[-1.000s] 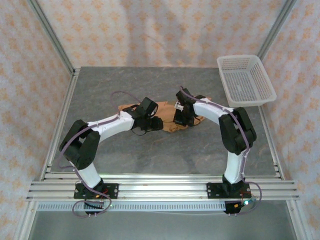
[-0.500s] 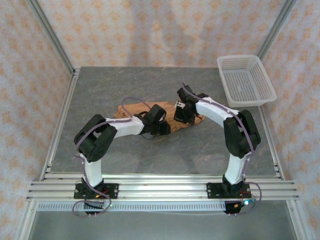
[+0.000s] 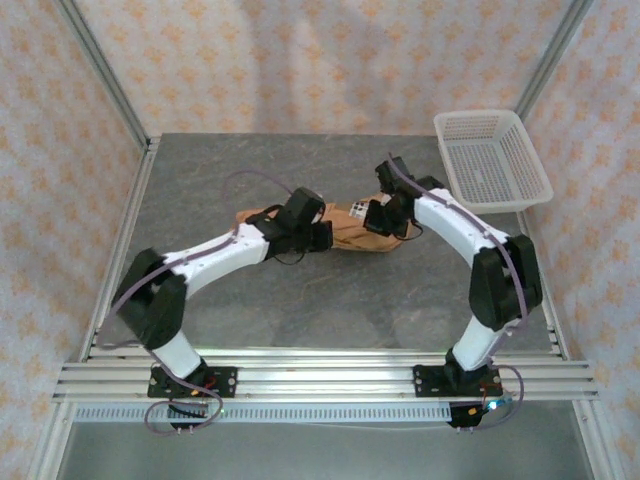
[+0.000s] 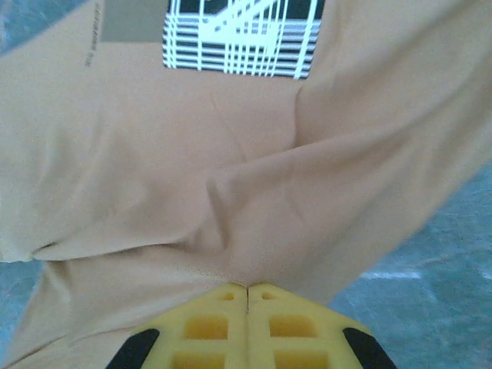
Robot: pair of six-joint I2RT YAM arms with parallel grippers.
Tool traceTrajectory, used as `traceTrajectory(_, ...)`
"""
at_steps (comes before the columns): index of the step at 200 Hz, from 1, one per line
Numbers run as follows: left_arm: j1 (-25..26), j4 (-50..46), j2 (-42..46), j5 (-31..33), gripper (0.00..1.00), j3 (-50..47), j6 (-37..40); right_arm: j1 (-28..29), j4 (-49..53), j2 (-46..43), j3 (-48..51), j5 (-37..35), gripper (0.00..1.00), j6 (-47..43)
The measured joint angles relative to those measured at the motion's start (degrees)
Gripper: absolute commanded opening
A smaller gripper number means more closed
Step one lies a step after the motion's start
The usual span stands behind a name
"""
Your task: Fold the inside-out t-shirt
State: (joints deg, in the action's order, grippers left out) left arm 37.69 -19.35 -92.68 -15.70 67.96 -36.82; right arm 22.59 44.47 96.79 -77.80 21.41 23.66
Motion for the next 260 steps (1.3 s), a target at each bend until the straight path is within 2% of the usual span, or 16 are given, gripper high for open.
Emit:
traceTrajectory(49, -4.09, -6.75, 16.41, 2.25, 0.0, 0.81, 2.05, -1.53, 8.44, -10.6, -2.71, -1.77, 0.0, -3.72)
traceTrajectory(75, -4.72, -5.88, 19.56, 2.47, 0.0, -1.03, 2.12, -1.53, 9.6, -13.05, -2.82, -1.66, 0.0, -4.28)
traceTrajectory(89, -4.52, -3.61, 17.14, 0.66, 0.2, -2.4, 1.11, -1.55, 9.38, -11.26, -2.84, -0.61, 0.0, -4.26)
traceTrajectory(102, -3.56, -0.02, 12.41, -0.81, 0.42, -3.76, -0.26, -1.7, 8.59, -8.09, -2.95, 0.76, 0.0, -4.2)
traceTrajectory(124, -0.15, 4.81, 3.04, -2.89, 0.61, -4.83, -2.21, -2.54, 7.45, -1.46, -4.81, 3.08, 0.0, -3.96)
traceTrajectory(142, 2.86, 8.31, -2.73, -4.09, 0.7, -4.72, -3.89, -3.78, 7.06, 4.02, -8.9, 4.07, 0.0, -3.82)
traceTrajectory(171, 6.25, 12.68, -9.07, -5.57, 0.71, -2.73, -6.25, -5.81, 6.47, 9.57, -14.43, 5.57, 0.0, -3.82)
traceTrajectory(203, 7.39, 16.28, -14.01, -6.38, 0.71, 0.87, -8.9, -6.62, 6.51, 11.34, -16.09, 6.1, 0.0, -3.82)
traceTrajectory(216, 7.43, 17.55, -15.52, -6.43, 0.76, 1.79, -10.12, -6.62, 6.51, 11.52, -16.09, 6.27, 0.0, -3.82)
traceTrajectory(226, 7.43, 17.9, -16.59, -6.43, 0.84, 2.45, -10.75, -6.62, 6.51, 11.58, -16.09, 6.47, 0.0, -3.85)
traceTrajectory(237, 7.43, 18.23, -17.81, -6.38, 0.86, 3.3, -11.74, -6.62, 6.51, 11.58, -16.09, 6.58, 0.0, -3.85)
traceTrajectory(253, 7.43, 18.27, -20.0, -6.29, 0.83, 5.33, -12.68, -6.62, 6.51, 11.61, -16.09, 6.8, 0.0, -3.91)
traceTrajectory(260, 7.43, 18.21, -21.09, -6.16, 0.74, 6.4, -12.9, -6.62, 6.51, 11.61, -16.09, 6.95, 0.0, -4.02)
